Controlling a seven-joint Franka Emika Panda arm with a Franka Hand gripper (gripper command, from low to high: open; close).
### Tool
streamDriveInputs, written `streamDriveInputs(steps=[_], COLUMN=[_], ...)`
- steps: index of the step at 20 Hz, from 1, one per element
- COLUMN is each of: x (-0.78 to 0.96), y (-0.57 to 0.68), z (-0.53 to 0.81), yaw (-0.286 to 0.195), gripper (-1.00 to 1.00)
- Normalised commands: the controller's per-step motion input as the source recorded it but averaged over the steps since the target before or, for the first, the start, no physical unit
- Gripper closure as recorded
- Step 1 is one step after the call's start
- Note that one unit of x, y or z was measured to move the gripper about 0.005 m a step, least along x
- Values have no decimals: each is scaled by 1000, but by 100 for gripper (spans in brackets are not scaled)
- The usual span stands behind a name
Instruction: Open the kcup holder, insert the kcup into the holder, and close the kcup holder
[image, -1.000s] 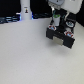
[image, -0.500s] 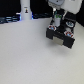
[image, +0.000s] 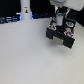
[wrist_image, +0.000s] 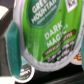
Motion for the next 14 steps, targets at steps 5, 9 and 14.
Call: streamDriveInputs(steps=[5, 9, 14], x=[536, 37, -139], y=[425, 133, 76], z=[209, -135, -179], yaw=[-7, 30, 64], gripper=[100, 100, 100])
